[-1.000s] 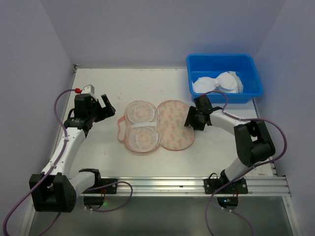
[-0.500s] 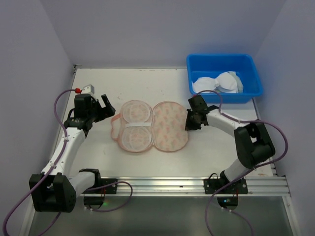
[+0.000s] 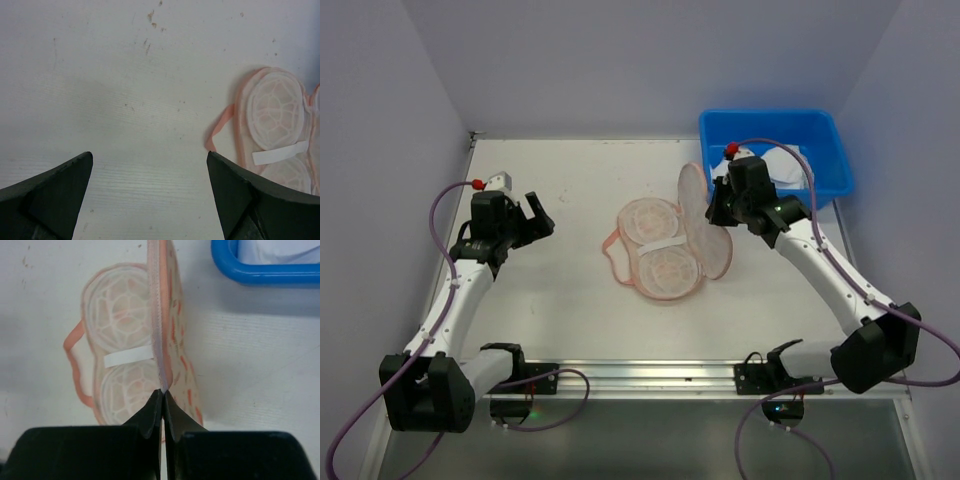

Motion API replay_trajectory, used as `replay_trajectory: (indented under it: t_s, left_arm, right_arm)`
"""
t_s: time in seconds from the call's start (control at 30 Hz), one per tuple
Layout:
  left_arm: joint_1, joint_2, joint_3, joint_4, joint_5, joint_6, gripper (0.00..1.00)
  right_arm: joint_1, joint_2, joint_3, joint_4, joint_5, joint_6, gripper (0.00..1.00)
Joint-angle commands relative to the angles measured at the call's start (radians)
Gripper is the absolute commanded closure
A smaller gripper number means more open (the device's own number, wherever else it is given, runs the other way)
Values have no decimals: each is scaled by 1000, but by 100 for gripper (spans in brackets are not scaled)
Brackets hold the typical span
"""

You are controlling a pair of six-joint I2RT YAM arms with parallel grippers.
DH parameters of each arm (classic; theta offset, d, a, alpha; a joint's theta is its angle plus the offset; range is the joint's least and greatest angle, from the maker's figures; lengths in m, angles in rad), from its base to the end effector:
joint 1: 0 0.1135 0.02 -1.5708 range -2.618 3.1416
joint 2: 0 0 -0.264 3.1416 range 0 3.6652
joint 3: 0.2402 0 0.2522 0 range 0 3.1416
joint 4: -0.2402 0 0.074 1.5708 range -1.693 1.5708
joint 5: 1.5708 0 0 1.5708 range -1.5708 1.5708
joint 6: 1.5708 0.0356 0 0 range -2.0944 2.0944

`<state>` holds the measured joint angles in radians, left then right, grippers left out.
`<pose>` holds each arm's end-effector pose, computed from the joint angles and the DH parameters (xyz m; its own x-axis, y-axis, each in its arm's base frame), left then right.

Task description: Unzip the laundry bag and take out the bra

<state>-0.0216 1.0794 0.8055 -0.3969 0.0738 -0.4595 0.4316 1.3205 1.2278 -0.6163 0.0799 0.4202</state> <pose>0.2332 -0.0077 0.2697 -0.5922 -0.4296 -0.6818 -0.2045 0.8985 -0.3885 0.2620 0.1175 0.3351 -0.6876 0.1310 -0.7142 -0.0892 0.9609 0.2622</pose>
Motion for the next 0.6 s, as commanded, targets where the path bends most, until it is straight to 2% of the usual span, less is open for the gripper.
replay_trajectory:
  t_s: [0.0, 0.23, 0.4, 0.57]
  left_arm:
    - [8, -19, 0, 44, 3, 24, 0]
    - [8, -19, -2, 46, 6, 24, 0]
    - [8, -19, -2, 47, 11, 24, 0]
    - [8, -21, -3, 47, 11, 25, 0]
  right_arm:
    - [27, 16, 39, -17, -136, -37, 100]
    - [134, 187, 26, 110, -241, 11, 100]
    - [182, 327, 21, 222, -302, 72, 100]
    - [211, 401, 19, 343, -359, 112, 100]
